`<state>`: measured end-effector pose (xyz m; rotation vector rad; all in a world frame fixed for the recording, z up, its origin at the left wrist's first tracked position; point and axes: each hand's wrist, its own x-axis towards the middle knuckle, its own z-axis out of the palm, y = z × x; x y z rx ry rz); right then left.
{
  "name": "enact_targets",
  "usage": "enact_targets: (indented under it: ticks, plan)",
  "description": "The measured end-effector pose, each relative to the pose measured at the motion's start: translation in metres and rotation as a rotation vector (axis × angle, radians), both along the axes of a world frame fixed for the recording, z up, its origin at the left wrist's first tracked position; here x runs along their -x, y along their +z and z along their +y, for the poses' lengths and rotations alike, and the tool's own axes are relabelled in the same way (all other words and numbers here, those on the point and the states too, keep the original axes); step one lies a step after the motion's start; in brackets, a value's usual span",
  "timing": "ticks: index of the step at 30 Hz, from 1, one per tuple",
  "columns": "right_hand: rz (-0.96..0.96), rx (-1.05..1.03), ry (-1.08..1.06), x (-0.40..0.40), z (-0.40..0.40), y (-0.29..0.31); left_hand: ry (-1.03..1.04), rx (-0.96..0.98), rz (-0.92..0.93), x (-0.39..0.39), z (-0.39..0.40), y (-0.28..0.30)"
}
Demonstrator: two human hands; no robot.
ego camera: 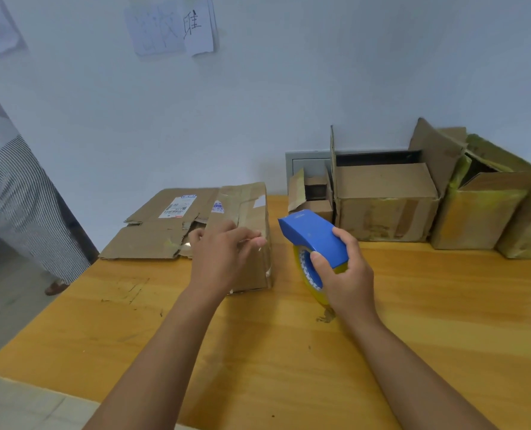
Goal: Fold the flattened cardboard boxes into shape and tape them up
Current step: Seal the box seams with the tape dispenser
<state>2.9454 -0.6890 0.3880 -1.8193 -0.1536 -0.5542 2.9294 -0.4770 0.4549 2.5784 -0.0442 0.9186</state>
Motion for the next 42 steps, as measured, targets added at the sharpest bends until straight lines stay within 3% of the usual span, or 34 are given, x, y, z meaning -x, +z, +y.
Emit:
enact_targets:
  ticks: [11, 19, 30, 42]
  plan:
    - [0.012, 0.000, 0.002, 0.001, 0.000, 0.000, -0.026, -0.146, -0.127, 0.003, -0.003, -0.012]
    - [0.029, -0.054, 0.018, -0.001, -0.001, 0.007, -0.024, -0.141, -0.074, 0.006, 0.000, -0.010]
    - [-0.160, -0.308, 0.103, -0.007, 0.024, 0.111, 0.048, -0.018, -0.093, 0.009, -0.003, -0.012]
    - [-0.166, -0.182, 0.110, -0.032, 0.065, 0.120, -0.020, 0.024, -0.095, 0.010, 0.020, -0.021]
